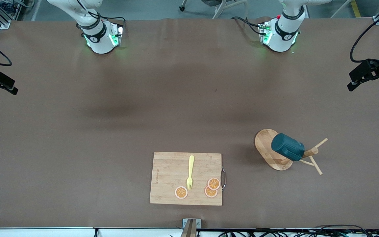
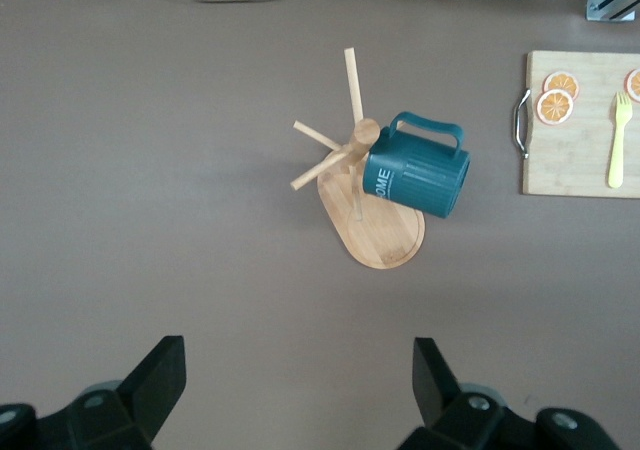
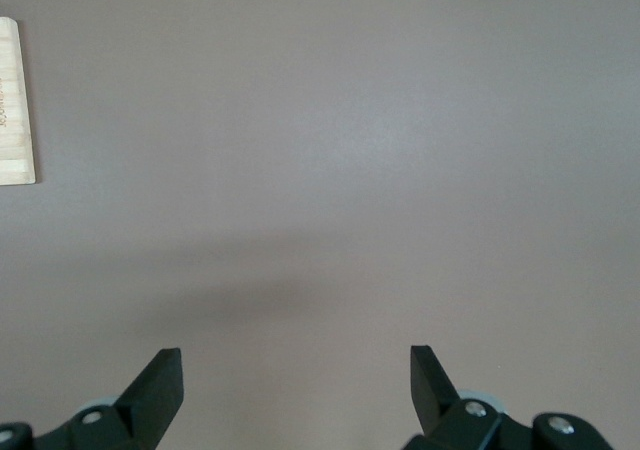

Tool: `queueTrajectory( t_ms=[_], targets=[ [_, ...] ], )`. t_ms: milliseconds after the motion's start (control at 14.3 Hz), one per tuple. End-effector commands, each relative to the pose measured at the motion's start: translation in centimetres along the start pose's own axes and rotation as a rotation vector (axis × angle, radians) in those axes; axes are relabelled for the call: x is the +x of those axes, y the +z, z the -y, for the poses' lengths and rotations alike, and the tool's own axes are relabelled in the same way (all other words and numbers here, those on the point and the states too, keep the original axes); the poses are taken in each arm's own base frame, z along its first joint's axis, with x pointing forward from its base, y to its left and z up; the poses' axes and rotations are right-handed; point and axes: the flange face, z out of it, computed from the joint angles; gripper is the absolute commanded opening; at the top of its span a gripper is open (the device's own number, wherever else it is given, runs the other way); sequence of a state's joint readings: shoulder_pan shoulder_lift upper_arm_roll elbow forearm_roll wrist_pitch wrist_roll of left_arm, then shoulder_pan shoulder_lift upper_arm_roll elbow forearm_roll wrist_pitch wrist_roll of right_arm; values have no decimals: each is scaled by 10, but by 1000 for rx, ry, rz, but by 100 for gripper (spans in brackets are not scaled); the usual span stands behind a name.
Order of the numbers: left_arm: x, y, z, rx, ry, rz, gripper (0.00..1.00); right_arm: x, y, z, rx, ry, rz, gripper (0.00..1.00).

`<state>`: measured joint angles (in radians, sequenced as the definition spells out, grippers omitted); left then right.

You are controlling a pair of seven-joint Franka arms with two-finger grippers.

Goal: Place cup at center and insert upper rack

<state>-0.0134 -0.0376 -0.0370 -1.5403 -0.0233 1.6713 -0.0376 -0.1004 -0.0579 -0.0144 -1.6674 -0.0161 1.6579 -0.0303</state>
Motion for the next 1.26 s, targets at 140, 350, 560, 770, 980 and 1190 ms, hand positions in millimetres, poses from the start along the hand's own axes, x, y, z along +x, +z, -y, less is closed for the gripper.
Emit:
queueTrajectory(
  t_ms=[140,350,560,770,980,1190],
  targets=[
    [0,-2,2,-12,1,-9,100,-2,-4,-1,14,10,-7,100],
    [-1,-4,0,-13,-3,-7,100,-1,-6,0,13,6,-18,100],
    [-2,-2,0,-13,-5,-4,100,0,-9,3,12,-2,-26,100],
    [-3,-2,0,-12,-6,2,100,0,-9,4,10,-7,-26,100],
    [-3,-1,-1,-13,-6,3,100,0,-9,4,10,-7,-26,100],
    [-3,-1,-1,-13,-6,3,100,0,-9,4,10,-7,-24,100]
  ],
)
